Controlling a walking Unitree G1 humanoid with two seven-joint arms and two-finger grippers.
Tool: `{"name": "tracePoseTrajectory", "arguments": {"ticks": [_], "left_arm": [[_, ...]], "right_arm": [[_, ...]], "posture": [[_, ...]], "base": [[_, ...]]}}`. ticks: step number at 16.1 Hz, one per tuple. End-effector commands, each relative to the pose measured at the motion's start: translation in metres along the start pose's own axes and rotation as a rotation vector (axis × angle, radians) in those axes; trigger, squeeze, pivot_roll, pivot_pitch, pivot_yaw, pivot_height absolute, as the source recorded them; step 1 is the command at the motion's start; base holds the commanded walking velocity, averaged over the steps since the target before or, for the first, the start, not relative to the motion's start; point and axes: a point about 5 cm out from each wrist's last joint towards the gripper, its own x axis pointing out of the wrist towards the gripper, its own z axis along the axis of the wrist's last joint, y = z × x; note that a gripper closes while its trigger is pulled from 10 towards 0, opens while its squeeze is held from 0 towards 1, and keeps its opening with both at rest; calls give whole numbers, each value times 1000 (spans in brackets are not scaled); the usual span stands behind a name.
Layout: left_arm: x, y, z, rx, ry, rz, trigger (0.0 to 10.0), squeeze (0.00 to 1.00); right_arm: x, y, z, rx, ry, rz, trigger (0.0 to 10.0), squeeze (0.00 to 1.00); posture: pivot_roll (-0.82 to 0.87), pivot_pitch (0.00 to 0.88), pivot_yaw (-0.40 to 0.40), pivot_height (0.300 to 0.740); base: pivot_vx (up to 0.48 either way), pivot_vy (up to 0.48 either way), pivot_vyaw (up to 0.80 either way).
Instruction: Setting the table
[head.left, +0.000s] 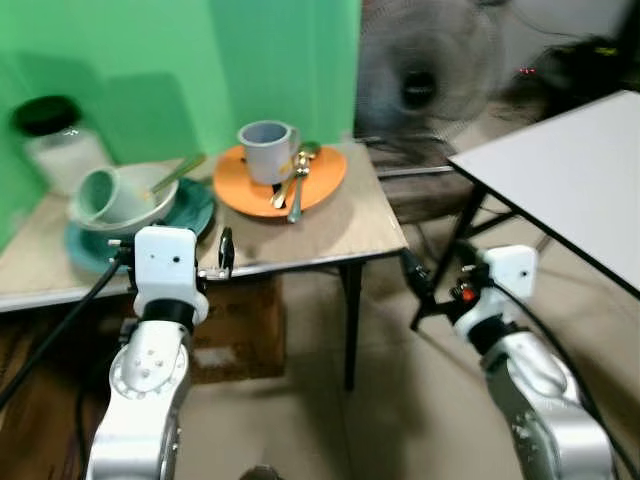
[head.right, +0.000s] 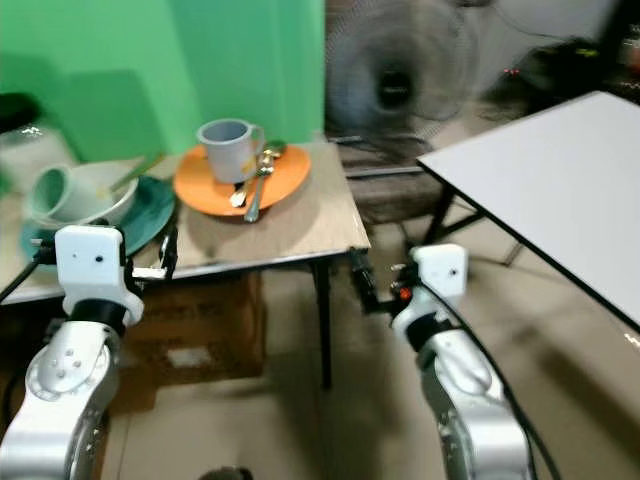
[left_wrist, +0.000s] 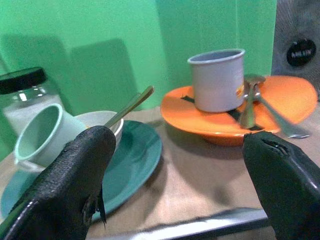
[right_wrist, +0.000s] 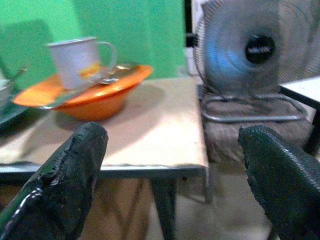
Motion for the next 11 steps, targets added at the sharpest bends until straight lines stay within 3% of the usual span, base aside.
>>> {"name": "tracePoseTrajectory", "arguments": {"ticks": [1, 4, 7, 9, 11], "left_arm": [[3, 2, 0, 2, 5, 12, 10000, 0], [3, 3, -6, 7, 35, 37, 10000, 0], [1, 3, -5, 18, 24, 14, 10000, 0], [1, 5, -1, 14, 5, 7, 10000, 0], [2, 8, 1, 6, -7, 7, 10000, 0]], "right_arm": [[0, -4, 0, -3, 7, -24, 10000, 0], [0, 2, -2, -19, 19, 22, 10000, 0], [6, 4, -3, 30, 21, 38, 10000, 0], [10, 10, -4, -11, 29, 72, 10000, 0], [13, 16, 0, -4, 7, 96, 10000, 0]], "posture": [[-65, 34, 39, 740], [-62, 34, 31, 740], [-38, 28, 7, 740], [-32, 23, 10, 740], [-28, 17, 15, 740]], "base": [[0, 0, 0], [0, 0, 0], [0, 0, 0], [0, 0, 0], [156, 0, 653]]}}
